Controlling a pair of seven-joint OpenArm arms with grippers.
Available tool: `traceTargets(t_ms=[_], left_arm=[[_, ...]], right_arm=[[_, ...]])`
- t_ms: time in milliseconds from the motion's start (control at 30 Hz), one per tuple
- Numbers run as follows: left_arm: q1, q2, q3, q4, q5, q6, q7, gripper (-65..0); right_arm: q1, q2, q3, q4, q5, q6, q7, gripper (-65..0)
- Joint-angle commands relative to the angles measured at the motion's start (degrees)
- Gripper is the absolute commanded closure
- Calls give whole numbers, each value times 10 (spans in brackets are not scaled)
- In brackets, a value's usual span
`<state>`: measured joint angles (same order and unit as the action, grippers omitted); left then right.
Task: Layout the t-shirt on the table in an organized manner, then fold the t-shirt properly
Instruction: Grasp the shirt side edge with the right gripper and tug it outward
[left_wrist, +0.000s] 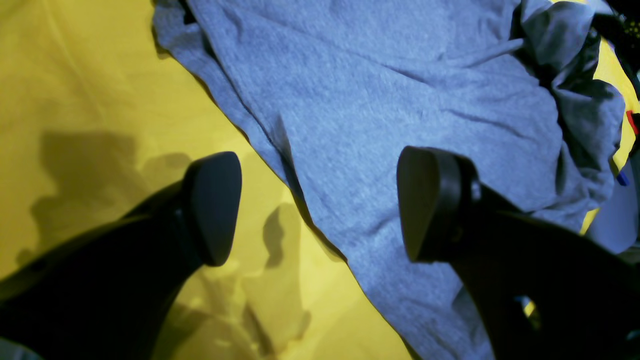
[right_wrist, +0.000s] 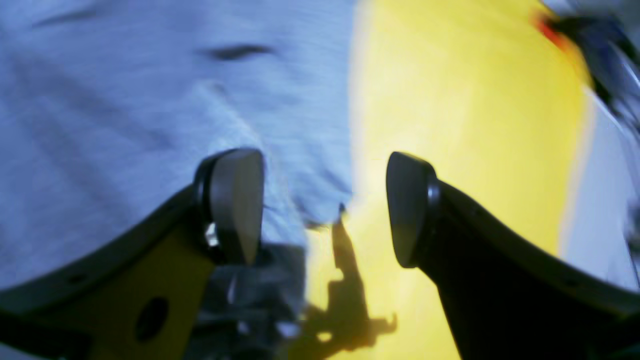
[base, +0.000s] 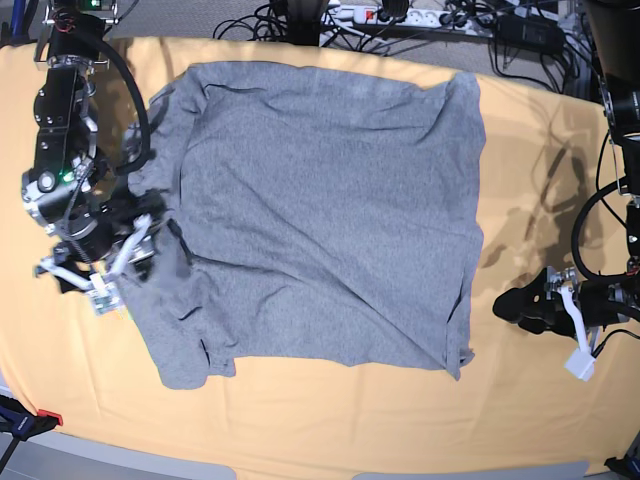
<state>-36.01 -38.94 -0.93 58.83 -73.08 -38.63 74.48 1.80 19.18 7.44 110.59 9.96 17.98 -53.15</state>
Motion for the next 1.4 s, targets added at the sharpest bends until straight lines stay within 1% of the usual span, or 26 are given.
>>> traceTargets(t_ms=[0,33,67,133,200,267,367,400,433,467,600,800,833,933,967,1067,1100,1167,1200,1267,1367], left_arm=[[-18,-11,-5,8,-14,-2,-9,-494],[-18,-11,-5,8,-14,-2,-9,-494],[-18,-11,-5,8,-14,-2,-9,-494],[-18,-10,-5,8,-14,-2,-9,-494],[-18,-10,-5,8,-14,-2,-9,-494],[-18,-11,-5,8,-13,-2,-9,-494],[-18,-10,-5,8,-14,-3,-9,-494],[-18,-10,-5,8,-14,-4,-10,-494],[-18,-10,-5,8,-14,-4,-11,-494],[-18,-10,-5,8,-14,-4,-11,-494],[-18,-10,-5,8,-14,-4,-11,-494],[-18,-10,-5,8,-14,-4,-11,-494],[-18,-10,-5,8,-14,-4,-11,-494],[-18,-10,-5,8,-14,-4,-11,-494],[-18,-10,-5,8,-14,-4,-11,-494],[-18,-10,-5,8,-14,-4,-11,-494],[-18,-11,-5,8,-14,-4,-11,-494],[-18,-11,-5,8,-14,-4,-11,-494],[-18,-10,-5,8,-14,-4,-11,-494],[-18,-10,-5,8,-14,-4,-11,-494],[-18,-10,-5,8,-14,-4,-11,-494]], right_arm=[[12,8,17,9,3,-10,-2,-403],[12,8,31,11,13,-11,-23,-402],[12,8,45,16,32,-3,-43,-402],[9,8,82,24,96,33,-85,-402],[-6,9,126,29,185,67,-108,-401],[-25,9,168,29,283,107,-137,-401],[-54,8,215,30,439,148,-199,-401],[-65,8,225,29,483,158,-216,-401],[-78,8,232,29,515,169,-229,-401],[-91,8,235,29,532,173,-236,-401],[-130,5,228,29,536,175,-241,-401],[-137,2,228,29,535,164,-240,-400],[-137,-2,228,29,537,165,-241,-383],[-137,-20,228,29,557,172,-242,-275],[-137,-28,228,29,561,177,-246,-248],[-137,-43,228,29,561,183,-258,-220],[-137,-44,228,29,561,185,-258,-178],[-137,-44,228,29,561,193,-258,-51],[-137,-44,228,29,561,200,-259,0],[-137,-44,228,29,561,207,-261,0],[-137,-42,230,30,561,208,-263,0]])
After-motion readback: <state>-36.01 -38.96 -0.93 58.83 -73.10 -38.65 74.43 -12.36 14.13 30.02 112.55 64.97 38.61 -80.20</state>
